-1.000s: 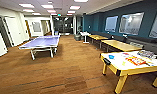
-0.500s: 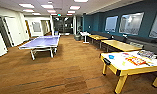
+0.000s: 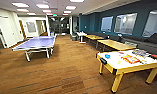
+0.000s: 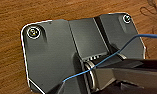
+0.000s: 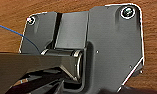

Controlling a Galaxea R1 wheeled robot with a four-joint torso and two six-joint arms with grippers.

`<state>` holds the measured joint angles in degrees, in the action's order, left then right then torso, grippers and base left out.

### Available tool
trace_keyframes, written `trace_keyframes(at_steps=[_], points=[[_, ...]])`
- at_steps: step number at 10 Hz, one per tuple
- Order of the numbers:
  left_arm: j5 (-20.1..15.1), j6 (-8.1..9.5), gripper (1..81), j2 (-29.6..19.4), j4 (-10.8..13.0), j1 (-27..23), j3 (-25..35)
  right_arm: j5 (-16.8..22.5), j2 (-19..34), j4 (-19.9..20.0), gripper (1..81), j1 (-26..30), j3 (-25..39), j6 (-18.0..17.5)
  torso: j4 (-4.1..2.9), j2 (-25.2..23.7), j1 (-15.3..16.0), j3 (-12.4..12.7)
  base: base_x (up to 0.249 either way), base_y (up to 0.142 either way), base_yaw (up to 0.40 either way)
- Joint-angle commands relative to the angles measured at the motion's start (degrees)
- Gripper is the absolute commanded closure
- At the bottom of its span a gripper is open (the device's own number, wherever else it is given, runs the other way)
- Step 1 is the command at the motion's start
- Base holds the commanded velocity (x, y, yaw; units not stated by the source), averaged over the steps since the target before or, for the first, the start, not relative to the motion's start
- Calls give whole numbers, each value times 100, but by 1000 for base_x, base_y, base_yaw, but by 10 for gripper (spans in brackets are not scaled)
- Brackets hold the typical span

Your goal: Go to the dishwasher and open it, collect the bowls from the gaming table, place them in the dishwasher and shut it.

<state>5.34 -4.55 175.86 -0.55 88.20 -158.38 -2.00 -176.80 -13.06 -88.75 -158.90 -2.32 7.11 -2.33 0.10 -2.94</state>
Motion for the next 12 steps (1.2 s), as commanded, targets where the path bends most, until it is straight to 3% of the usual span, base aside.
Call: trace_keyframes(at_steps=[1, 12], points=[[-279, -29, 10, 2, 46, -342, 0, 288, -42, 22, 10, 212, 1, 12, 0, 0, 0, 0, 0, 0, -399], [-279, -90, 10, 2, -6, -342, -18, 288, -68, 5, 10, 221, 45, 21, 0, 0, 0, 0, 0, 0, -400]])
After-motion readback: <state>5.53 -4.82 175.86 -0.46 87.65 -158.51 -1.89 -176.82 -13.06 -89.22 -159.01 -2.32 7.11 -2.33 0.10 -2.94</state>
